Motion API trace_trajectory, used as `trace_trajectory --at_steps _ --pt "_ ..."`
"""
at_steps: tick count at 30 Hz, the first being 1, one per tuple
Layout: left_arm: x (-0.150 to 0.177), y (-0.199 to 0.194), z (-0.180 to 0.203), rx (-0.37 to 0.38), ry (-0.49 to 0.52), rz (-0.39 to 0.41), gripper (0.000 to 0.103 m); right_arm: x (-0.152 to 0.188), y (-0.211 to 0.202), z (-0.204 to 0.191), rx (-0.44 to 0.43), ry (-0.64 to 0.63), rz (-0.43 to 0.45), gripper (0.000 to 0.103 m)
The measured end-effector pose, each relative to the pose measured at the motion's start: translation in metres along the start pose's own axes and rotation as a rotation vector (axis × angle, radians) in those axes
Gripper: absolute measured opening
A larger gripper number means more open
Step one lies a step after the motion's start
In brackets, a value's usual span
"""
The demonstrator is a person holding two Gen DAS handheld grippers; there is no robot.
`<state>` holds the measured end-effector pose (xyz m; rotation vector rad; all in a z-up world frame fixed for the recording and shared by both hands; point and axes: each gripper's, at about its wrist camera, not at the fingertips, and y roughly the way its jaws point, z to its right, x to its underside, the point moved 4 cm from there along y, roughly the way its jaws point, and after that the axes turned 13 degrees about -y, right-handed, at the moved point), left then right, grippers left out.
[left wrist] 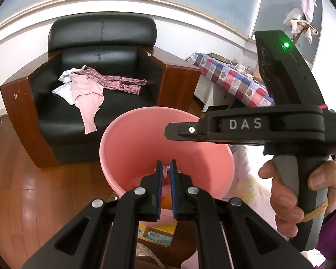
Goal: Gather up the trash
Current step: 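Open both tools to drop the purple bag and red mesh bag into the bin, then move both open tools back over the trash on the table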
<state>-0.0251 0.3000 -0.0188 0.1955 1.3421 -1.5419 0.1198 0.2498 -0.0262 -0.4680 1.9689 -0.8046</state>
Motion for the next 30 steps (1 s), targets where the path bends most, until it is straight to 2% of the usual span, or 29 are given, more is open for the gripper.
trace_trajectory --at_steps 9,15,18,23,30 --pt "0.01 -0.018 0.026 0.027 0.031 0.002 0.007 0.029 -0.06 -0.004 0.075 -0.007 0.091 0.027" --pt "0.024 -0.026 0.049 0.048 0.055 -0.013 0.008 0.07 -0.104 -0.001 0.156 -0.015 0.113 0.027" --pt "0.034 -0.029 0.067 0.077 0.07 -0.028 0.012 0.096 -0.131 0.009 0.212 0.003 0.124 0.027" --pt "0.053 -0.034 0.103 0.132 0.11 -0.051 0.025 0.137 -0.175 0.031 0.303 0.056 0.139 0.027" --pt "0.09 -0.037 0.149 0.216 0.192 -0.125 0.028 0.194 -0.237 0.067 0.437 0.155 0.158 0.027"
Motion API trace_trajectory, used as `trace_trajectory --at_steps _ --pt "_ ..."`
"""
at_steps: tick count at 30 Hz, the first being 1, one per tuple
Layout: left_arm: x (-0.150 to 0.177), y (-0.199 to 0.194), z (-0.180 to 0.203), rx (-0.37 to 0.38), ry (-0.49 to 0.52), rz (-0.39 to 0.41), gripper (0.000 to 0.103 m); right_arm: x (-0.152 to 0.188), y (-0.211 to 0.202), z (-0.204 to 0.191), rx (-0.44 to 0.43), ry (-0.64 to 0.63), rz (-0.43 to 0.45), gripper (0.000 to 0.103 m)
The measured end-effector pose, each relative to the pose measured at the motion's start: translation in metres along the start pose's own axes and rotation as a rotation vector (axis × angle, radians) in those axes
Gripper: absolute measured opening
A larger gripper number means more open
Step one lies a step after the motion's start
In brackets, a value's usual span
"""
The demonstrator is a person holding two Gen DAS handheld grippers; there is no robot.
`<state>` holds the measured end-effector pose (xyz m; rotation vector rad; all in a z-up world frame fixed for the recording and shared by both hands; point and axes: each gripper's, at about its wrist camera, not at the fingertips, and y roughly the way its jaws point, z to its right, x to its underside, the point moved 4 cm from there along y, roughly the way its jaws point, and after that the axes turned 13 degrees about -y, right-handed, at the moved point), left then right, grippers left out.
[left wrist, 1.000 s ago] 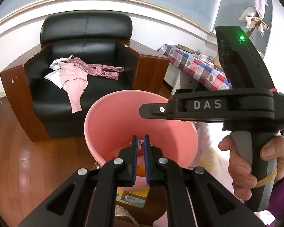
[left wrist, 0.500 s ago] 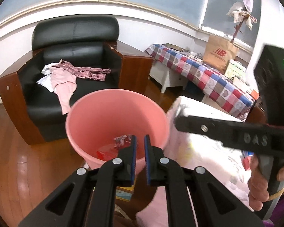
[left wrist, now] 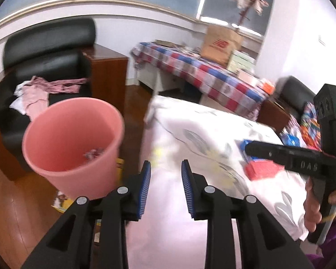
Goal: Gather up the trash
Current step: 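Move both open tools back over the trash on the table, then close the left tool on the white tissue while the right tool grasps the pink-white packet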
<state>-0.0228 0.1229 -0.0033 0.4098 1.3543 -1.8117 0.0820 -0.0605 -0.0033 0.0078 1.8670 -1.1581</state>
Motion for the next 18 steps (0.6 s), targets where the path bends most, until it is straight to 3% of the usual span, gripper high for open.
trace_trajectory --at_steps 10,13,18 --pt "0.062 0.027 0.066 0.077 0.058 -0.245 0.028 0.08 -0.046 0.078 0.109 0.193 0.017 0.027" --pt "0.075 0.046 0.08 0.059 -0.013 -0.349 0.037 0.098 -0.058 0.097 0.136 0.238 0.024 0.027" --pt "0.09 0.078 0.077 -0.033 -0.207 -0.459 0.04 0.116 -0.079 0.114 0.173 0.252 0.057 0.027"
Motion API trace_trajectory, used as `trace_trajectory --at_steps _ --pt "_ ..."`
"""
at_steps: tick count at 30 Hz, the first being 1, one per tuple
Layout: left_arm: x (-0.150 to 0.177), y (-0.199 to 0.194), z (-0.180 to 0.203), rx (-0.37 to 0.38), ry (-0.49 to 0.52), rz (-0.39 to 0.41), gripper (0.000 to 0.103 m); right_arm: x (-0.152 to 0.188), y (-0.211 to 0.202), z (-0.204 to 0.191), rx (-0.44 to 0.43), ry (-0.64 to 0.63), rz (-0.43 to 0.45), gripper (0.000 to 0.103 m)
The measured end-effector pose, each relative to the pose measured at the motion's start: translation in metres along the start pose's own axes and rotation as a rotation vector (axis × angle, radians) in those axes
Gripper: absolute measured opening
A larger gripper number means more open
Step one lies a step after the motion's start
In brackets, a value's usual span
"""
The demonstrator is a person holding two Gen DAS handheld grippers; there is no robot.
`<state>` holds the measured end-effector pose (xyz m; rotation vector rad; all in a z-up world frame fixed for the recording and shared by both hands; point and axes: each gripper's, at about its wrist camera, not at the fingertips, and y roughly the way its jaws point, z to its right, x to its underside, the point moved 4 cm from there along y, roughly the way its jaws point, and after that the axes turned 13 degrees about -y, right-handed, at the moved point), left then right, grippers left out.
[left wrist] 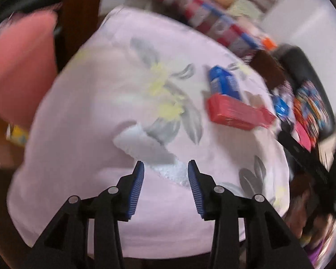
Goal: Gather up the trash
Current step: 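Close the left tool on the white tissue while the right tool grasps the pink-white packet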
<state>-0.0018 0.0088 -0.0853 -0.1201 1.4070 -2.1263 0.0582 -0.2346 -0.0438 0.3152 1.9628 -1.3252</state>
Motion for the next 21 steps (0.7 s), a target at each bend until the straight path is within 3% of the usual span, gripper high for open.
trace_trajectory --at_steps 8,16,18,19,21 --pt "-0.008 0.018 0.011 -0.155 -0.107 0.069 0.044 0.011 -0.02 0.045 0.066 0.02 0.038 0.027" --pt "-0.018 0.026 0.029 -0.273 -0.033 0.146 0.044 0.001 -0.017 0.079 0.126 0.006 0.033 0.027" --pt "-0.019 0.026 0.029 -0.274 -0.014 0.153 0.04 -0.003 -0.011 0.084 0.134 -0.009 0.018 0.027" --pt "-0.02 0.027 0.03 -0.27 -0.004 0.155 0.03 -0.005 -0.008 0.086 0.138 -0.019 0.009 0.027" --pt "-0.022 0.027 0.027 -0.251 0.009 0.154 0.027 -0.007 -0.003 0.087 0.146 -0.036 -0.002 0.027"
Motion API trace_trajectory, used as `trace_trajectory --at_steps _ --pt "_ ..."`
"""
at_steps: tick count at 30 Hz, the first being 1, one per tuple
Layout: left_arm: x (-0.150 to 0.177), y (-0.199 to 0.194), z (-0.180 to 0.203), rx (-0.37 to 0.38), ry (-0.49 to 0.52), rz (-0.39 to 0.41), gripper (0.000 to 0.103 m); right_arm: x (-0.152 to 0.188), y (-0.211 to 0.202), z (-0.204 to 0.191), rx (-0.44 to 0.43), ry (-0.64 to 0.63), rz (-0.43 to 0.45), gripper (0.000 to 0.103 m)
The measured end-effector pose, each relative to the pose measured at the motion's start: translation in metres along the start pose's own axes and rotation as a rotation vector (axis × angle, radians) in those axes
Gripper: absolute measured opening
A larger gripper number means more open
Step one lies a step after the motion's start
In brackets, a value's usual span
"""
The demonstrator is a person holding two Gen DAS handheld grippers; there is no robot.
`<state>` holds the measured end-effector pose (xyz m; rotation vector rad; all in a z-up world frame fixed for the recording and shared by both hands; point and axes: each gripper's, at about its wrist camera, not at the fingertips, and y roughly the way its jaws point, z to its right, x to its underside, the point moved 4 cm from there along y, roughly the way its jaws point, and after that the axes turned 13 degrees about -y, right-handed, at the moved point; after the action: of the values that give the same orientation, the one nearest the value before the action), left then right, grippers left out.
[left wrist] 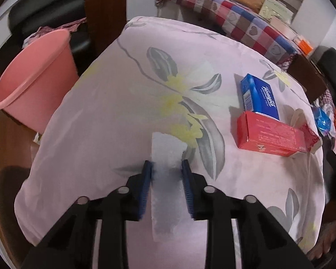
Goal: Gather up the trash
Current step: 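Close the left tool on the white tissue while the right tool grasps the pink-white packet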
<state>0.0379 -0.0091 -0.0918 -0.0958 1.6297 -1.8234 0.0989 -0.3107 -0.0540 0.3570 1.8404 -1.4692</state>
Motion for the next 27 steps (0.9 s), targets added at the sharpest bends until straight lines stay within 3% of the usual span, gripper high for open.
trace_trajectory --at_steps 7,9,12,17,21,27 --pt "-0.007 -0.006 -0.01 0.047 0.02 0.041 0.026 -0.005 0.007 -0.005 -0.017 -0.036 -0.01 0.029" --pt "-0.012 -0.01 -0.013 0.054 0.026 0.066 0.026 -0.009 0.007 -0.013 -0.056 -0.053 -0.01 0.038" --pt "-0.017 -0.015 -0.017 0.086 0.015 0.082 0.026 -0.015 0.008 -0.026 -0.099 -0.079 -0.003 0.04" --pt "-0.023 -0.022 -0.024 0.111 0.013 0.105 0.026 -0.033 0.017 -0.017 -0.058 -0.078 -0.003 0.04" --pt "-0.025 -0.021 -0.03 0.127 -0.001 0.094 0.026 -0.048 0.04 -0.009 -0.03 -0.137 -0.087 0.046" --pt "-0.023 -0.014 -0.036 0.142 -0.013 0.062 0.026 -0.051 0.075 -0.013 -0.011 -0.27 -0.231 0.047"
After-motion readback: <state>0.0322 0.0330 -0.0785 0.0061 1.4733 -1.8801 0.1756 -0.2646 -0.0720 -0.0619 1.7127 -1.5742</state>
